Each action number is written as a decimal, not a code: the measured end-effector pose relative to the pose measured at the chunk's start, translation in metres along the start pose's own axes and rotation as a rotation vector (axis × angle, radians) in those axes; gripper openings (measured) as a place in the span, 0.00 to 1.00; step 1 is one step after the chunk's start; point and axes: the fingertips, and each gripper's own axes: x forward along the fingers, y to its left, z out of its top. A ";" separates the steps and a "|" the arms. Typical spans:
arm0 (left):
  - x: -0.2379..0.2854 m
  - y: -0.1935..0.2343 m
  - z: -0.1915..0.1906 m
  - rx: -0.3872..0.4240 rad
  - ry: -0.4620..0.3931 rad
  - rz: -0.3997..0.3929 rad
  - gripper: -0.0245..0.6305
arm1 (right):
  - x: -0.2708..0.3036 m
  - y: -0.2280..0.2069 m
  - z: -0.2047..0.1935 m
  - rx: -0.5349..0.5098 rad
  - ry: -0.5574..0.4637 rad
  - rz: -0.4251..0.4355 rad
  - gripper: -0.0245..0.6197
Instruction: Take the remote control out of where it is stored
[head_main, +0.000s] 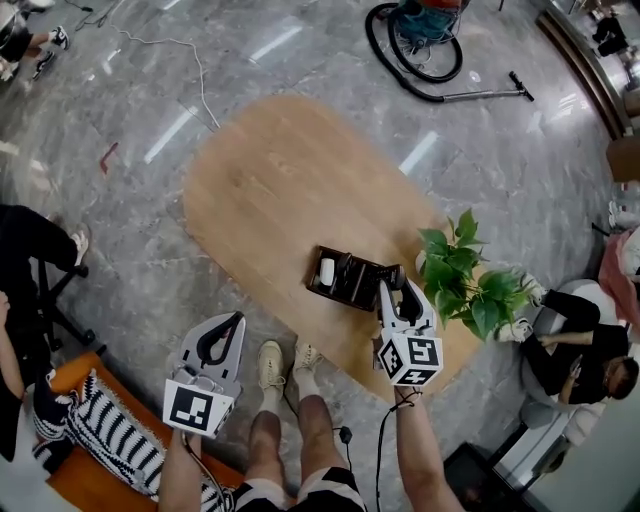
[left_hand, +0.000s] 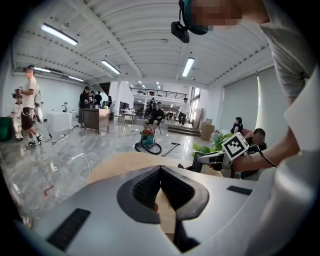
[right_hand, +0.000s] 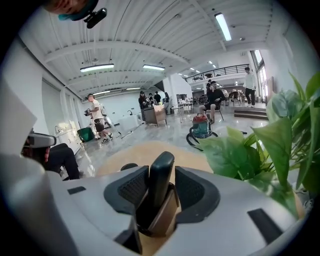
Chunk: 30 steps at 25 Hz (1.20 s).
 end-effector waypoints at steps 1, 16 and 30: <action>0.000 0.000 0.000 0.000 0.000 0.002 0.04 | 0.000 0.001 0.000 -0.001 0.001 0.000 0.30; 0.013 -0.003 0.030 0.013 0.001 0.043 0.04 | 0.000 0.015 0.029 -0.083 -0.005 0.082 0.20; 0.020 0.005 0.085 0.056 -0.071 0.042 0.04 | -0.024 0.020 0.109 -0.100 -0.104 0.147 0.19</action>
